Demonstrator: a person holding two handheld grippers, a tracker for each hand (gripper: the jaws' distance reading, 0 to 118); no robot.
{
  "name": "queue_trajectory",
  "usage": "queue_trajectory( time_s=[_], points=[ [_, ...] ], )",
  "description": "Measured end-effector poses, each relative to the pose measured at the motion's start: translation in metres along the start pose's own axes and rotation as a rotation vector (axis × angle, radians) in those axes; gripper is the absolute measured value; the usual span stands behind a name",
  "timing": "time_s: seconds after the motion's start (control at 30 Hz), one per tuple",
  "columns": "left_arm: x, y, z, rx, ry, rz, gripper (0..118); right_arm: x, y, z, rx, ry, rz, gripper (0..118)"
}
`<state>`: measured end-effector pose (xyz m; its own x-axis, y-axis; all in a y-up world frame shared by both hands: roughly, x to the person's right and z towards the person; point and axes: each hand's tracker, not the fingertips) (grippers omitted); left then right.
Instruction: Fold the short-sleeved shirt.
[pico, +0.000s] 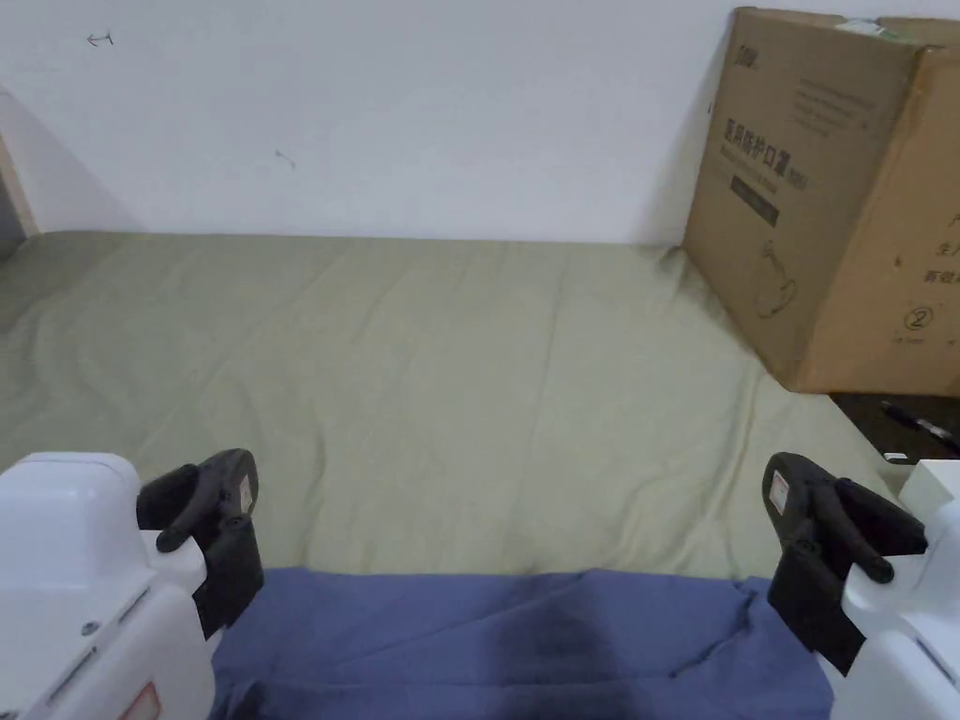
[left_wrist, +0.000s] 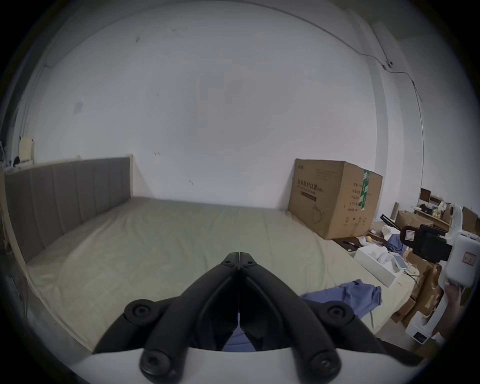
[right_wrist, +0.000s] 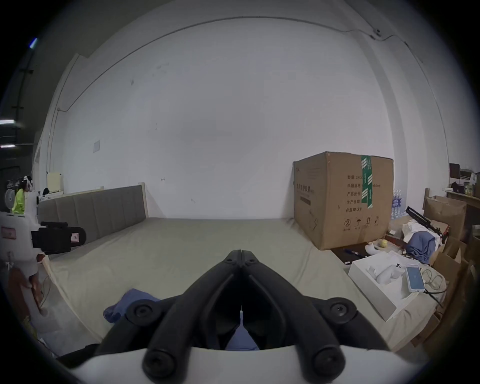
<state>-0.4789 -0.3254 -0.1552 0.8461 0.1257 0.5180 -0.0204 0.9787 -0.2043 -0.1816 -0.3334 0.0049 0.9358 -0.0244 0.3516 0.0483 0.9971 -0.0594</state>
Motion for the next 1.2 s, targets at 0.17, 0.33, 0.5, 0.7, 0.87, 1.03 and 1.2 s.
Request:
queue_trajectory(
  time_s=[0.17,0.33,0.5,0.7,0.87,1.03,1.2],
  points=[
    [-0.028,0.007,-0.003,-0.035,0.008,-0.009,0,0.006,0.003,0.000,-0.019,0.014,-0.017,0],
    [-0.108,0.005,-0.072,-0.482,-0.117,0.174,0,0.014,0.003,-0.008,-0.078,0.015,-0.007,0],
    [-0.203,-0.060,-0.145,-0.809,-0.252,0.637,14,0.013,-0.004,-0.019,-0.140,0.040,-0.020,0],
    [-0.253,-0.125,-0.178,-0.895,-0.331,0.841,117,0.000,-0.011,-0.035,-0.216,0.071,0.007,0],
    [-0.245,-0.155,-0.193,-0.855,-0.453,0.982,118,-0.009,-0.010,-0.050,-0.253,0.111,-0.005,0],
    [-0.209,-0.166,-0.224,-0.934,-0.631,1.087,118,-0.015,-0.012,-0.064,-0.278,0.120,0.007,0],
    [-0.185,-0.152,-0.228,-0.963,-0.580,0.910,114,-0.016,-0.015,-0.067,-0.297,0.129,0.024,0]
  ],
)
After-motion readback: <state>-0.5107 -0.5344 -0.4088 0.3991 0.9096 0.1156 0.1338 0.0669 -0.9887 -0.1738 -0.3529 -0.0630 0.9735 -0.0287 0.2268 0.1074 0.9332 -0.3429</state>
